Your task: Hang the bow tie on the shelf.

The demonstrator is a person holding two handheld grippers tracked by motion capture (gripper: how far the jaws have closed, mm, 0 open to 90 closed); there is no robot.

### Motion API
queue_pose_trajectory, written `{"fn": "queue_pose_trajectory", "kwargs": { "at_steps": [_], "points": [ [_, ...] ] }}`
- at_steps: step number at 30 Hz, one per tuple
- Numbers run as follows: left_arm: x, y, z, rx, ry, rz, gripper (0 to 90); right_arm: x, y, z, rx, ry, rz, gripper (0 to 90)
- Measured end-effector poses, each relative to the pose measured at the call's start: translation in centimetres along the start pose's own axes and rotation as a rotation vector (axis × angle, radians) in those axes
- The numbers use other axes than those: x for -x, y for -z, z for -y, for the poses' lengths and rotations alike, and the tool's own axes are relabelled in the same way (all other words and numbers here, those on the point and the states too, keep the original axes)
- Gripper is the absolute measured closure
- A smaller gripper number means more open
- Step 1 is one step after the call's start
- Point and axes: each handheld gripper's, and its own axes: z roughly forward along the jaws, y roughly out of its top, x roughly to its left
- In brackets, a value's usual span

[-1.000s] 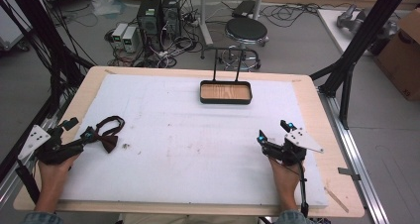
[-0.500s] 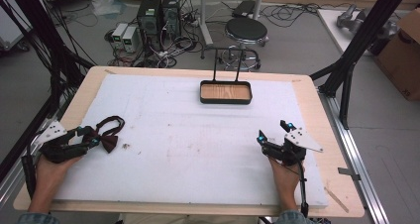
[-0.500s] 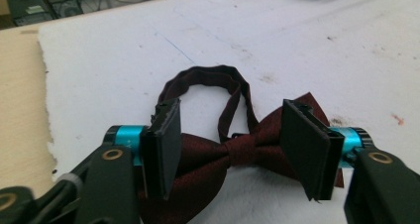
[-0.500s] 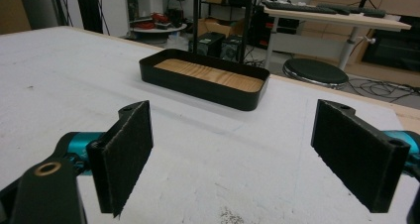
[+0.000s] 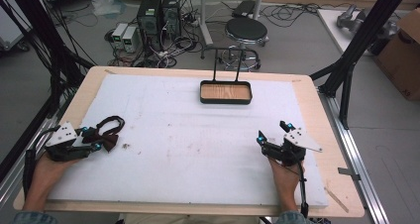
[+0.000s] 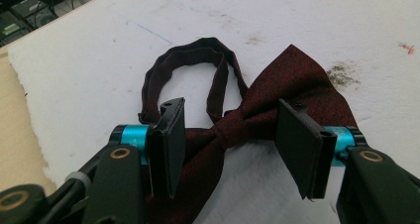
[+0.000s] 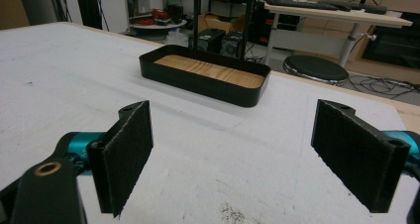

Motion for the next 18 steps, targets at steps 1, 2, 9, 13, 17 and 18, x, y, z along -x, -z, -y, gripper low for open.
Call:
{"fn": "queue_pose_trajectory", "kwargs": {
  "at_steps": [1, 2, 9, 13, 17, 18],
  "points": [
    [-0.02, -0.09, -0.09, -0.003, -0.02, 0.001, 45.7, 0.0, -0.01, 0.01, -0.002, 0.003, 0.0, 15.5],
    [-0.02, -0.09, -0.09, -0.003, -0.02, 0.001, 45.5, -0.02, -0.01, 0.01, -0.003, 0.002, 0.0, 15.5],
    [-0.07, -0.53, -0.37, -0.019, -0.059, 0.016, 46.2, -0.06, 0.0, 0.03, -0.009, -0.002, -0.001, 15.5],
    [-0.26, -0.83, 0.09, -0.048, -0.058, 0.012, 50.7, -0.09, -0.01, 0.04, -0.011, -0.001, -0.001, 15.5],
    [-0.14, -1.0, 0.16, -0.076, -0.073, -0.02, 56.9, -0.06, -0.03, 0.06, -0.014, -0.002, 0.0, 15.5],
    [-0.07, -1.08, 0.17, -0.084, -0.078, -0.033, 64.9, -0.05, -0.02, 0.06, -0.014, -0.005, -0.001, 15.5]
  ]
}}
